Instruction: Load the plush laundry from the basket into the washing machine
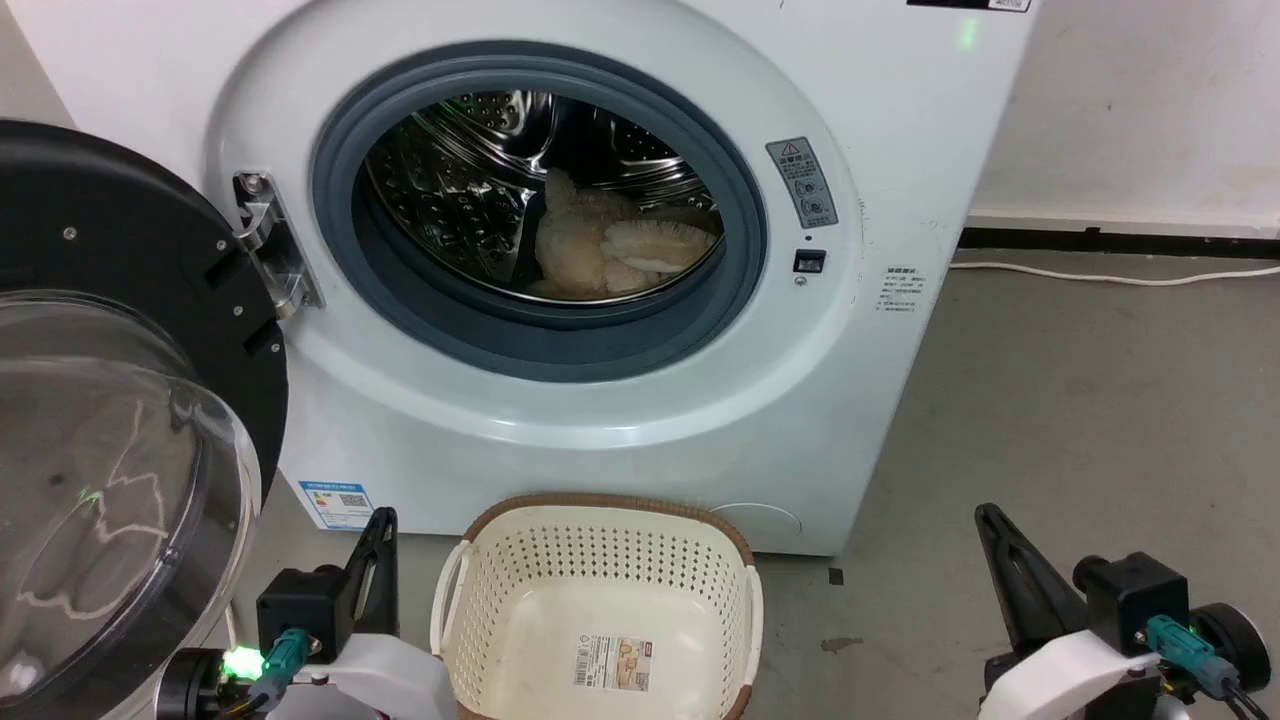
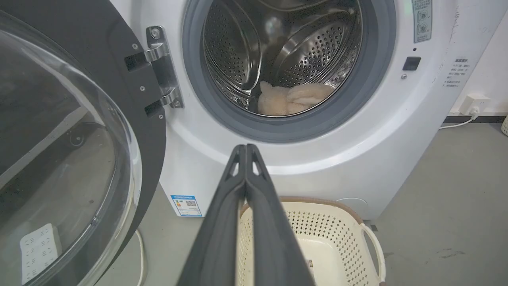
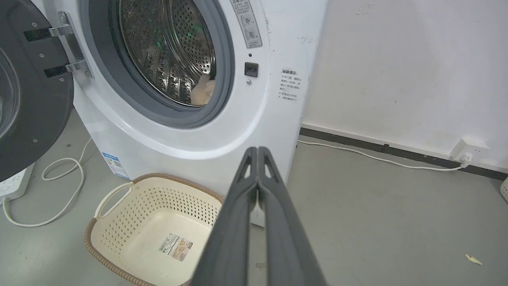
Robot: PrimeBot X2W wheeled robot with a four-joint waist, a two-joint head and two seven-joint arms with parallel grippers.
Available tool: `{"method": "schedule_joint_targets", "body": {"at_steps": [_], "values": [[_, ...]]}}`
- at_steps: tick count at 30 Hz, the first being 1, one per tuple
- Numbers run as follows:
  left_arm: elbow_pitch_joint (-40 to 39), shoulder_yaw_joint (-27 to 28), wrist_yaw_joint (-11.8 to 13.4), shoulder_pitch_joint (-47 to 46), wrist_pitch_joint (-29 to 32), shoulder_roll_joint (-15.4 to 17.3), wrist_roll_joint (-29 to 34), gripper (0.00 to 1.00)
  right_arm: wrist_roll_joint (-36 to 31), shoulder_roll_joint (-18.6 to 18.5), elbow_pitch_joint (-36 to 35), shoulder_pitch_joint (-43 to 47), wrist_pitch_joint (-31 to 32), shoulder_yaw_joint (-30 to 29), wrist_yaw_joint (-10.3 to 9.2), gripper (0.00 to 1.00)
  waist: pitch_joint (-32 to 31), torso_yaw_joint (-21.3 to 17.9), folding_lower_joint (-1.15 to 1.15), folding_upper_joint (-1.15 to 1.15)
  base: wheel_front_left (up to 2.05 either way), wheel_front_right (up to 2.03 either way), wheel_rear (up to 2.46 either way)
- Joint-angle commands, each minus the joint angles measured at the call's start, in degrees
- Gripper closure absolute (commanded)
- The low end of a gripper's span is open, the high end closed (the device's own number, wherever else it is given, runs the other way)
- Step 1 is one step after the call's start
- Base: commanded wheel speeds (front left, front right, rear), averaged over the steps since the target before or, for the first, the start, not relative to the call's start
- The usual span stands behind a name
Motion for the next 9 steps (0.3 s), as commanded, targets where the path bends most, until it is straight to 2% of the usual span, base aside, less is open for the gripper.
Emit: {"method": "schedule_joint_targets", "body": {"at_steps": [1, 9], "values": [[-0.46, 0.31, 0.17, -1.08, 0.41, -0.14, 0.57, 1.0, -0.57, 0.29, 0.31, -1.42, 0.29, -0.14, 0.03, 1.0, 0.06, 0.01, 0.0, 0.0, 0.0, 0.0, 0.0], [-0.47, 0.31, 0.17, -1.08, 0.43, -0.14, 0.59, 1.0, -0.59, 0.29, 0.31, -1.44, 0.31, -0.14, 0.03, 1.0, 0.07, 0.01, 0.0, 0.0, 0.0, 0.0, 0.0]]}}
